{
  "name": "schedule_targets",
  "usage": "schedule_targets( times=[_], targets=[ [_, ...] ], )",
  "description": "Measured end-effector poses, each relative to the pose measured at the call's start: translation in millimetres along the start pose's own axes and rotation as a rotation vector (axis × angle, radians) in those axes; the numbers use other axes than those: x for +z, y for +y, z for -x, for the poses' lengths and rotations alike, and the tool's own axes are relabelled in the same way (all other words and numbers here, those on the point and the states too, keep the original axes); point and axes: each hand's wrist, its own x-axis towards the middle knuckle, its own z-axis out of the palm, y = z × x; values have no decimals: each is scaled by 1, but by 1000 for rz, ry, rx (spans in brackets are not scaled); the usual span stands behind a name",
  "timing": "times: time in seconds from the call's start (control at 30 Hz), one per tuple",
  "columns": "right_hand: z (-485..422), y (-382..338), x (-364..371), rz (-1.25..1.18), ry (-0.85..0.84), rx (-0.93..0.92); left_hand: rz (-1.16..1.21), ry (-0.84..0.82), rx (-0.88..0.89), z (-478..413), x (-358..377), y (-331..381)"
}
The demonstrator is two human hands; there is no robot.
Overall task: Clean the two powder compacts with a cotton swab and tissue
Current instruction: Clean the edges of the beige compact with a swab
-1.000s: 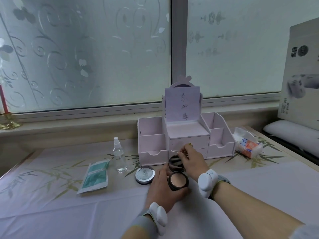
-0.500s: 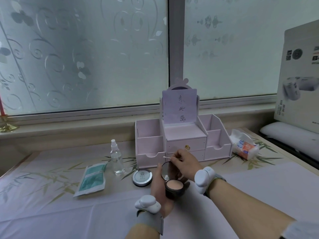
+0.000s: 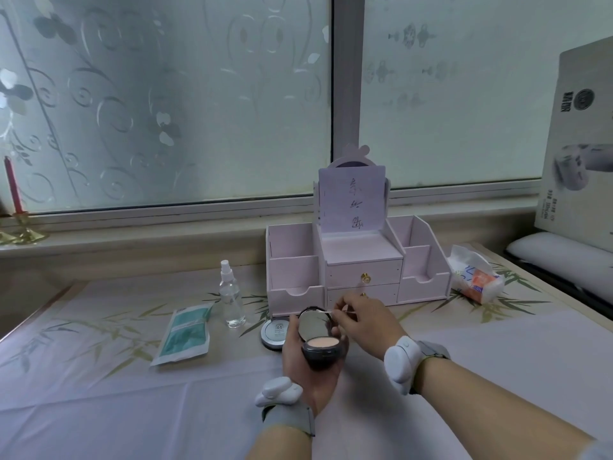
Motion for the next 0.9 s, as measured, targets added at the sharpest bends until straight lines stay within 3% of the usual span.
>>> schedule_targets(
  times=[0.27, 0.63, 0.9],
  targets=[
    [-9, -16, -3, 134, -95, -41, 9, 4, -19, 1, 4, -3],
    [-7, -28, -9, 385, 21, -87, 25, -22, -18, -6, -1, -2],
    [-6, -38, -19, 489, -53, -75, 3, -35, 32, -2, 0, -3]
  ],
)
